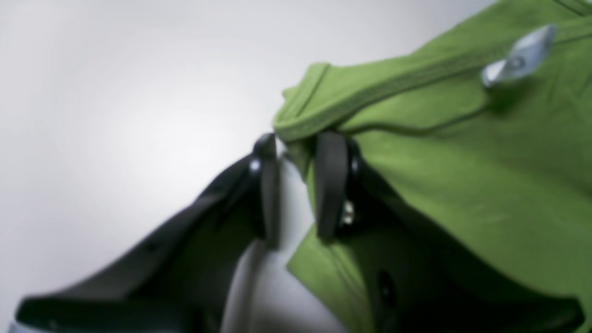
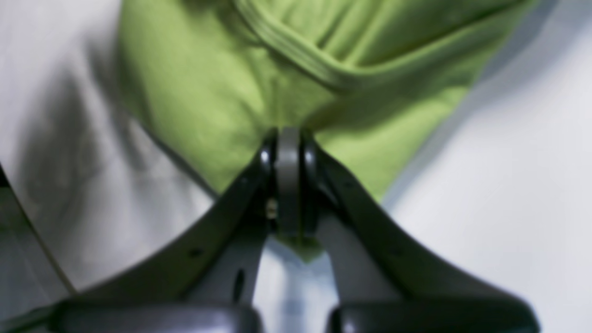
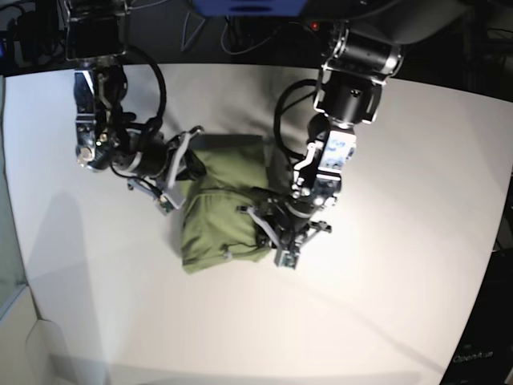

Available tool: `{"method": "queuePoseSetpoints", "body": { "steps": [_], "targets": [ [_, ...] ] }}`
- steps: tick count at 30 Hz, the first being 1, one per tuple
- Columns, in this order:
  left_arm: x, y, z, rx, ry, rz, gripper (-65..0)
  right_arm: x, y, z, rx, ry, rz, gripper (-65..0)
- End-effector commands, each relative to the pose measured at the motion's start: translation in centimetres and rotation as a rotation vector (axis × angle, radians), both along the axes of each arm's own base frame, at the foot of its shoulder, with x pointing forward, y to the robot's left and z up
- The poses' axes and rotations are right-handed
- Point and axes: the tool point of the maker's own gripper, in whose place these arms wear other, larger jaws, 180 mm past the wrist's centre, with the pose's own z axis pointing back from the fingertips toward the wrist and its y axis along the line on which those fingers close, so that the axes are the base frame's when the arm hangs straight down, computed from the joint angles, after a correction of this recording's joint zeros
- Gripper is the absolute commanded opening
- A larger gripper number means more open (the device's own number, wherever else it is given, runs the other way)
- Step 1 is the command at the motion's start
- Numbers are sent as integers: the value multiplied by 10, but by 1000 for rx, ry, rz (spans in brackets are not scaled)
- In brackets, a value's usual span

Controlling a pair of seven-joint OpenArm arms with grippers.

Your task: Fold the T-shirt properly

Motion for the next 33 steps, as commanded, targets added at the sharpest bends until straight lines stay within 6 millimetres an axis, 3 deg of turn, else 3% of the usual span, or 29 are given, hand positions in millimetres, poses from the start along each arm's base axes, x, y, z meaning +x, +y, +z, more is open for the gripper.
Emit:
{"method": "queuePoseSetpoints", "body": {
  "steps": [1, 6, 10, 17, 19, 21, 27, 33],
  "targets": [
    [14, -5, 19, -20, -54, 0, -509, 11, -2, 9, 16, -34, -14, -650],
    [17, -5, 25, -20, -66, 0, -509, 7, -9, -2, 19, -7, -27, -650],
    [24, -4, 47, -32, -126, 2, -509, 3, -18, -3, 0, -12, -25, -650],
    [36, -5, 91, -54, -237, 5, -508, 2, -25, 30, -47, -123, 9, -650],
    [33, -6, 95, -46, -224, -1, -508, -1, -27, 38, -63, -148, 22, -650],
    [32, -6, 113, -43, -242, -8, -508, -5, -32, 43, -84, -162, 34, -650],
    [-4, 15, 130, 3, -254, -9, -508, -20, -53, 52, -138, -187, 32, -650],
    [-78, 70, 104, 146, -169, -17, -508, -54, -126, 53, -236, -163, -110, -650]
  ]
}}
